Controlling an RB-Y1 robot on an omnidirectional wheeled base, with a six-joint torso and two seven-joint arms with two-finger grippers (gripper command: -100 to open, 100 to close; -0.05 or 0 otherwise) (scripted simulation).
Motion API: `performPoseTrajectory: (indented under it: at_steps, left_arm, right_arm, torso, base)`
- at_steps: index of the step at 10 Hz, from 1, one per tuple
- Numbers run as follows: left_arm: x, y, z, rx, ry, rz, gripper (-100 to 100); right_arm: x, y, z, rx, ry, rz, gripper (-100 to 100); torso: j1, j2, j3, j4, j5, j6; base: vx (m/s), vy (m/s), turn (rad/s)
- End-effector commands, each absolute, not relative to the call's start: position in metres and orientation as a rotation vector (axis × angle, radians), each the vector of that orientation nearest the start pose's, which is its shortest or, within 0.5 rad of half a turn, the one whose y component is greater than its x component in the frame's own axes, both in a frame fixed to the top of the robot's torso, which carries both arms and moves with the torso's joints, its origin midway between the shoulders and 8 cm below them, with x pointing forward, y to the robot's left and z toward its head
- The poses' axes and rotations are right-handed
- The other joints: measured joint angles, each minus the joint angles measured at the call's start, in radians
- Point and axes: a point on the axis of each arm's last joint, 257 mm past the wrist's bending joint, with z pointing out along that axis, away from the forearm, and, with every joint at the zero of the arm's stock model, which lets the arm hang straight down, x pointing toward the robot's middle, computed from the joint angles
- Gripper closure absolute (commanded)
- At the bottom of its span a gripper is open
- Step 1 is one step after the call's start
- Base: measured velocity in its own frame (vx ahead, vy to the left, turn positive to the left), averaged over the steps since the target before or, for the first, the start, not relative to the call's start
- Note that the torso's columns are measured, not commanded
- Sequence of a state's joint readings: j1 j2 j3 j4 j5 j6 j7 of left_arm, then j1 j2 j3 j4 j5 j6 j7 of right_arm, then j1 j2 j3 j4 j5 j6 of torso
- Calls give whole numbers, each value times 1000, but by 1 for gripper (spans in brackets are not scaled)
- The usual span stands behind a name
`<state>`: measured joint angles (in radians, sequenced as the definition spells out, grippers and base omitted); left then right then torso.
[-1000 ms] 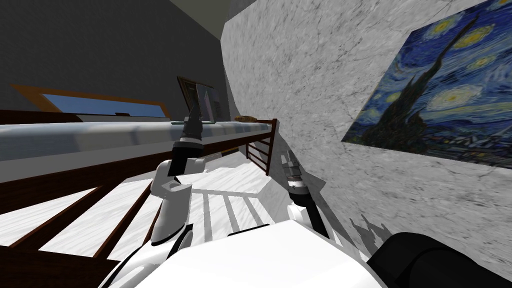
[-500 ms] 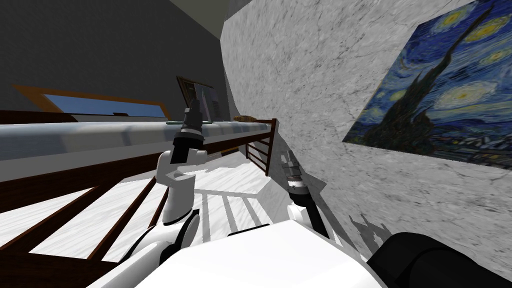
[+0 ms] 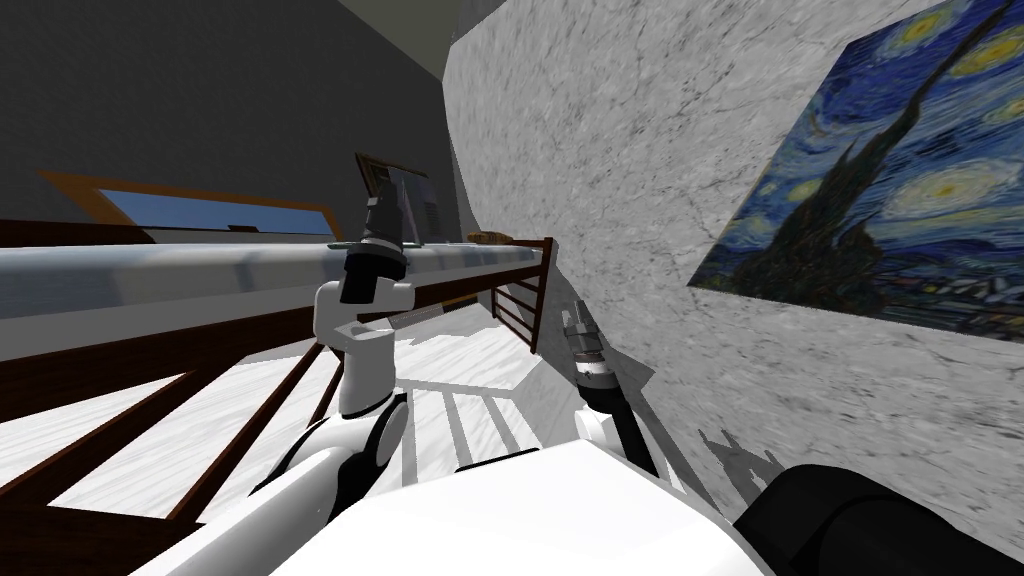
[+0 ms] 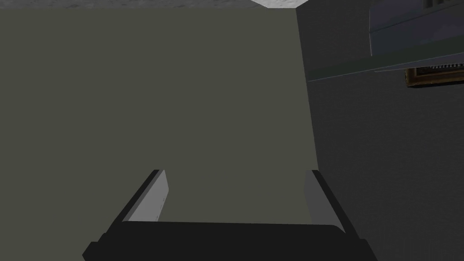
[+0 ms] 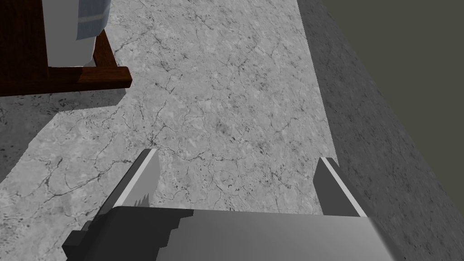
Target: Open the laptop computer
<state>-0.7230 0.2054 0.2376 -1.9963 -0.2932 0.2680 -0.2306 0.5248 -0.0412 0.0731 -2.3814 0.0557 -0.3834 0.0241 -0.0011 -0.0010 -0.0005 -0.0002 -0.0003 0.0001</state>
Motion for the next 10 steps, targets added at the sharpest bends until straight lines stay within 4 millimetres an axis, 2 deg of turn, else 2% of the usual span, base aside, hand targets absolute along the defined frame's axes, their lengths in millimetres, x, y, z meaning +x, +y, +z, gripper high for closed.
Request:
performPoseTrajectory:
  at_steps: [1, 3, 4, 6, 7, 9, 10]
  left_arm:
    - [510, 269, 328, -410, 610, -842, -100]
    - [504, 263, 346, -409, 592, -860, -100]
    - [517, 272, 347, -442, 618, -821, -100]
    - [511, 267, 365, -445, 604, -838, -100]
    - [524, 275, 364, -479, 633, -800, -100]
    - [517, 269, 382, -483, 620, -819, -100]
    - [528, 277, 383, -513, 647, -784, -100]
  right_arm:
    - [345, -247, 37, 625, 711, 1299, 0]
    - [345, -247, 37, 625, 711, 1299, 0]
    - [345, -247, 37, 625, 711, 1299, 0]
    - [345, -247, 37, 625, 711, 1299, 0]
    - [345, -247, 37, 625, 711, 1299, 0]
    - [345, -247, 37, 625, 711, 1299, 0]
    - [345, -247, 37, 625, 711, 1299, 0]
  torso:
    - [1, 1, 0, 0, 0, 0]
    - [1, 0, 0, 0, 0, 0]
    - [2, 2, 1, 0, 1, 0]
    - [1, 1, 0, 0, 0, 0]
    - [2, 1, 1, 0, 0, 0]
    - [1, 0, 0, 0, 0, 0]
    - [1, 1, 1, 0, 0, 0]
  base:
    - [32, -43, 39]
    - [23, -33, 14]
    - [25, -39, 37]
    - [29, -32, 17]
    - [35, -27, 50]
    - [30, -21, 13]
    - [38, -36, 50]
